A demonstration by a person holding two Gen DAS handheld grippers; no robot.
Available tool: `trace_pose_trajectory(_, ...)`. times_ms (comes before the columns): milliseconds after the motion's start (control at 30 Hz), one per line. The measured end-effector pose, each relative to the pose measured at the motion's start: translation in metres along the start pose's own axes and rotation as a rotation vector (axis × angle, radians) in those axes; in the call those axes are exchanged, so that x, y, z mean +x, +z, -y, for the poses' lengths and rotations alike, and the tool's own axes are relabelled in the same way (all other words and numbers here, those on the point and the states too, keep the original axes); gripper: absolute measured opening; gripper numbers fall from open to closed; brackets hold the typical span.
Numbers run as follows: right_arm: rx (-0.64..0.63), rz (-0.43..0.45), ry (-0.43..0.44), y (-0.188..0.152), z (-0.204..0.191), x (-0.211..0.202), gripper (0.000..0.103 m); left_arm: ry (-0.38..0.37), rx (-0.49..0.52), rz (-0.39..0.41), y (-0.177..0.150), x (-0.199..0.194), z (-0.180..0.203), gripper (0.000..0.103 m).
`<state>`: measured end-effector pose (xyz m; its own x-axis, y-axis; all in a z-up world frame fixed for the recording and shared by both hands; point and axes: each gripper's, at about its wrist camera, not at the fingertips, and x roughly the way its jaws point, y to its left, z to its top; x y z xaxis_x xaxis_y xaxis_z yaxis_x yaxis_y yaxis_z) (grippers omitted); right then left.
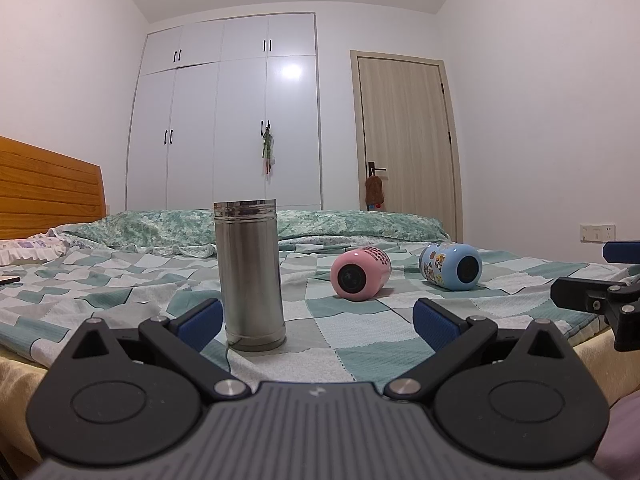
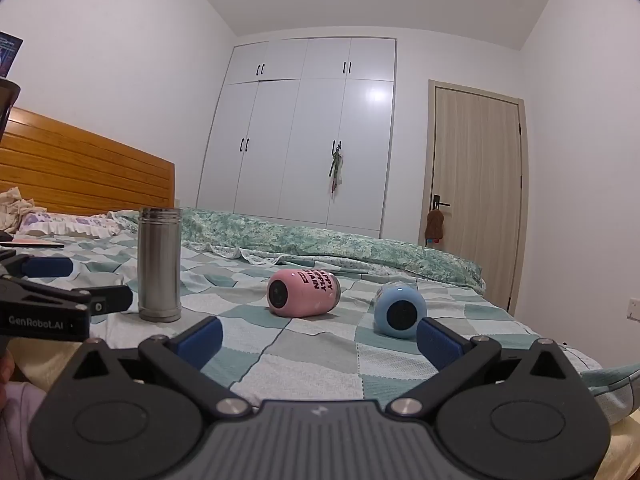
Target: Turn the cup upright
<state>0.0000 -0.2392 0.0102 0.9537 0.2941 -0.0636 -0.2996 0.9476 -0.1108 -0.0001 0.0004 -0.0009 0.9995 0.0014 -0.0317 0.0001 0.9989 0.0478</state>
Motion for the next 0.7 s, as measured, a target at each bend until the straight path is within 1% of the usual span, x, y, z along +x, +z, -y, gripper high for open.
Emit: trace_pose_trajectory(700, -0.001, 0.000, 0.000, 0.0000, -0.0002, 0.0010, 0.103, 0.000, -0.002, -0.001, -0.0014, 0.0004, 0.0007, 0.103)
